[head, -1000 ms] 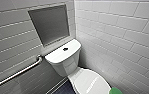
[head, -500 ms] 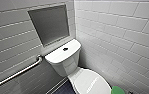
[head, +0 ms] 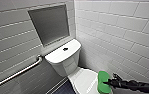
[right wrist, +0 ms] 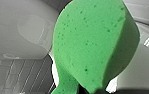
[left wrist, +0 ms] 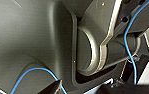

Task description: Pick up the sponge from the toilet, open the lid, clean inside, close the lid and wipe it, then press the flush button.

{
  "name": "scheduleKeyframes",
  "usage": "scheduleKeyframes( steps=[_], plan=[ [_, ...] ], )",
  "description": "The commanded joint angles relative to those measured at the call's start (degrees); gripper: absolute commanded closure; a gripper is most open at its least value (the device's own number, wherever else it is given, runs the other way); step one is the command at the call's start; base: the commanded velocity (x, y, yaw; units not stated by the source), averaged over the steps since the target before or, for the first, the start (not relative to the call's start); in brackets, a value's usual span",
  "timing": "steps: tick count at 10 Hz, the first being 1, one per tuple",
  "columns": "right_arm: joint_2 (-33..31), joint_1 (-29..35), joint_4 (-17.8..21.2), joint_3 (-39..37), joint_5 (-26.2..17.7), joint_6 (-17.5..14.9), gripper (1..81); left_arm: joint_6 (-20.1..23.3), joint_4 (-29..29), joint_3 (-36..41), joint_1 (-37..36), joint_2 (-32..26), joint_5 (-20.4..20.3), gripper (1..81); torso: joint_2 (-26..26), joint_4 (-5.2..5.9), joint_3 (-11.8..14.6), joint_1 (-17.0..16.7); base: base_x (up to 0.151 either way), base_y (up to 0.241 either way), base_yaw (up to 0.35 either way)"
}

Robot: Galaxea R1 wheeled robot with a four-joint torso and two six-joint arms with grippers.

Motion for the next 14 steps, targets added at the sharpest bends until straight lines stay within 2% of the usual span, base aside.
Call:
scheduleKeyframes(
  steps=[1, 2, 3, 4, 5, 6, 8, 9, 11, 12, 14],
  plan=[
    [9.6, 12.8, -0.9, -8.2, -9.7, -0.1, 81.1, 0.5, 0.2, 1.0, 0.4, -0.8, 5.6, 1.0, 0.0, 0.00, 0.0, 0.0, 0.000, 0.000, 0.000],
    [12.3, 14.1, -0.9, -9.9, -10.5, 0.0, 81.1, 0.5, 0.1, 1.0, 0.3, -0.9, 5.6, 1.0, 0.0, 0.00, 0.0, 0.0, 0.000, 0.000, 0.000],
    [14.2, 14.7, -0.8, -11.6, -10.6, 0.1, 81.1, 0.5, 0.1, 1.0, 0.3, -0.9, 5.6, 1.0, 0.0, 3.56, 0.0, 0.0, 0.000, 0.000, 0.000],
    [16.4, 15.0, -0.8, -13.8, -10.6, 0.1, 81.1, 0.5, 0.1, 1.0, 0.3, -1.0, 5.6, 1.0, 0.0, 4.86, -1.2, 0.0, 0.000, 0.000, 0.000],
    [18.3, 15.1, -0.8, -16.3, -10.7, 0.1, 81.1, 0.5, 0.1, 0.9, 0.4, -1.2, 5.6, 1.0, 0.0, 6.36, -1.2, 0.0, 0.000, 0.000, 0.000],
    [19.6, 15.3, -0.8, -18.1, -10.7, 0.1, 81.1, 0.5, 0.0, 0.9, 0.3, -1.3, 5.6, 1.0, 0.0, 2.69, -0.3, 0.0, 0.000, 0.000, 0.000],
    [23.3, 15.3, -0.7, -23.7, -10.3, 0.0, 81.1, 0.5, 0.0, 0.9, 0.4, -1.3, 5.7, 1.0, 0.0, 5.42, -0.6, 0.0, 0.000, 0.000, 0.000],
    [25.4, 15.7, -0.8, -26.6, -10.1, -0.3, 81.1, 0.5, 0.0, 0.9, 0.4, -1.3, 5.8, 1.0, 0.0, 5.72, -0.6, 0.0, 0.000, 0.000, 0.000],
    [29.1, 15.9, -0.8, -31.5, -9.5, -0.3, 81.1, 0.5, -0.1, 0.7, 0.6, -1.4, 5.7, 1.0, 0.0, 5.60, -4.9, 0.0, 0.000, 0.000, 0.000],
    [29.9, 15.9, -0.9, -32.5, -9.4, -0.4, 81.1, 0.5, -0.1, 0.7, 0.7, -1.4, 5.6, 1.0, 0.0, 5.60, -1.1, 0.0, 0.000, 0.000, 0.000],
    [31.0, 15.0, -0.9, -33.0, -8.0, -0.4, 81.1, 0.5, -0.1, 0.7, 0.7, -1.3, 5.6, 1.0, 0.0, 5.60, -2.6, 0.0, 0.000, 0.000, 0.000]
  ],
)
